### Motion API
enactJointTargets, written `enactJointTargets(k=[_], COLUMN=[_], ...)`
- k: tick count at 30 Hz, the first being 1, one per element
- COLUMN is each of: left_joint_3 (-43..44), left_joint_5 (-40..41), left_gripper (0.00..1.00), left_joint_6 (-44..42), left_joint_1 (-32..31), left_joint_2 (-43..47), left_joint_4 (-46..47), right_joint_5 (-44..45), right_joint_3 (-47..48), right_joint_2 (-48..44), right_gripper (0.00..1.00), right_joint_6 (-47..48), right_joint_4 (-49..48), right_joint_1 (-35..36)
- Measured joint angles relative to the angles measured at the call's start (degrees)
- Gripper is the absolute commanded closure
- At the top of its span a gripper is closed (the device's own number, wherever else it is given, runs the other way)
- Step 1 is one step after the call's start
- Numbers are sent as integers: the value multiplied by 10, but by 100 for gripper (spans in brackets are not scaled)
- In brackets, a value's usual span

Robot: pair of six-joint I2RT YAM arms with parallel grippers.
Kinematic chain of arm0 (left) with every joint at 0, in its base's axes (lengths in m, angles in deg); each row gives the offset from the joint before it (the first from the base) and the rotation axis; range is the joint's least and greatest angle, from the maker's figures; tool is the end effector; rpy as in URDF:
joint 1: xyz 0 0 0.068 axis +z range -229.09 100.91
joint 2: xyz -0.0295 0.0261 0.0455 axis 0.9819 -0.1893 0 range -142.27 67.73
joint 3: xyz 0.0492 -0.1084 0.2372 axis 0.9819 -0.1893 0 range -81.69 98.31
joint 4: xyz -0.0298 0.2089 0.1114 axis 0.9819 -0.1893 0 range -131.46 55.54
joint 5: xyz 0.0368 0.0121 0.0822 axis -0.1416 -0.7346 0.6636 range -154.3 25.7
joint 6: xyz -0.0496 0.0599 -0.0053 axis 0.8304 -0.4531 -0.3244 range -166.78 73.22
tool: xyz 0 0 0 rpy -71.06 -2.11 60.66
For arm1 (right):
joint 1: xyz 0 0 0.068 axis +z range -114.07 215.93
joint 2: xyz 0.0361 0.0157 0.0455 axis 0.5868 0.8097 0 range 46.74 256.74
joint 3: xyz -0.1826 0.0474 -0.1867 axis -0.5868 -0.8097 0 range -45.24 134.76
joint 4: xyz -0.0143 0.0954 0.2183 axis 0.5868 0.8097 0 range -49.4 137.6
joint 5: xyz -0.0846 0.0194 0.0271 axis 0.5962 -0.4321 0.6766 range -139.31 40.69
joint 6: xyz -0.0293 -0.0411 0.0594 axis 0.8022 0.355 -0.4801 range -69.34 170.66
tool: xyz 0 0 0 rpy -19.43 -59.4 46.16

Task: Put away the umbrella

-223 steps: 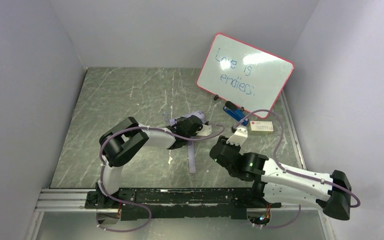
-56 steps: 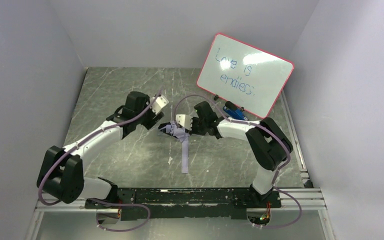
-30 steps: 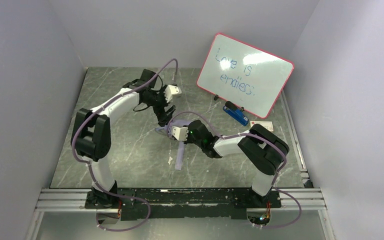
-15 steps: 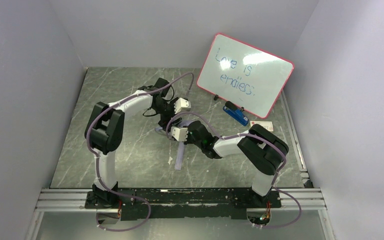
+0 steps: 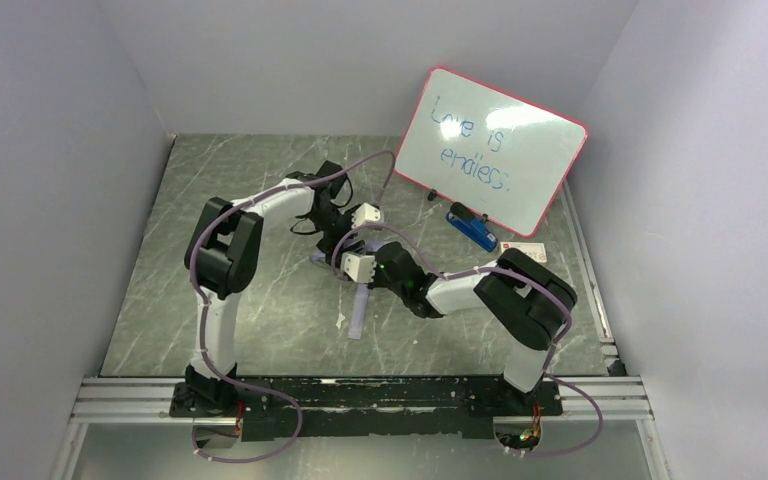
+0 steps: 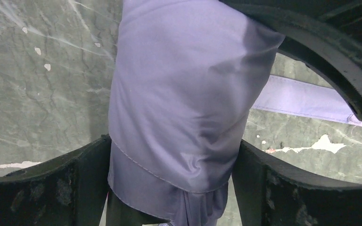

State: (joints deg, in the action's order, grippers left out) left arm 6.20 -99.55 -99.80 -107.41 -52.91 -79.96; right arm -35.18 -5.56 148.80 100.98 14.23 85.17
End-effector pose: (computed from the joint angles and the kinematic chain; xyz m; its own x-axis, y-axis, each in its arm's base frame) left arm 0.3292 -0.2210 0.1395 -0.1262 0.8091 -0.5739 0.9838 0.0278 -0.1770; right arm 0.2349 0.2478 0.1151 0.2211 -0.8867 -0.4061 -0.6821 0.1570 -0.7142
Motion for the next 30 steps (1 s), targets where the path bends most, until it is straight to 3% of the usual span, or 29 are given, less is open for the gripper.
enactJointTargets(k=[7,18,21,25,27,30], left_joint_3=[19,17,0,-14,-25,-45], left_joint_5=[-5,14,31,50,62,74], left_gripper=[18,69,87,93,95,95], left_joint_6=[-6,-15,-9,3,14,31], left_joint_1=[-4,-17,-22,-34,-38,-39], left_joint_2=[-13,-16,-5,4,11,22], left_joint_4=[-19,-19,0,20,37,68], right_joint_5=[7,11,8,1,-3,-23], right_joint_3=[0,-5,-9,-24,-38,-67], right_joint_2=[2,2,0,-14,-34,-81], right_gripper=[100,97,82,37,29,26], right_joint_6=[-2,-3,-1,-3,-10,-24], right_joint_4=[-2,-12,-18,-23,-25,-16], right_joint_1=[4,5,5,4,4,5])
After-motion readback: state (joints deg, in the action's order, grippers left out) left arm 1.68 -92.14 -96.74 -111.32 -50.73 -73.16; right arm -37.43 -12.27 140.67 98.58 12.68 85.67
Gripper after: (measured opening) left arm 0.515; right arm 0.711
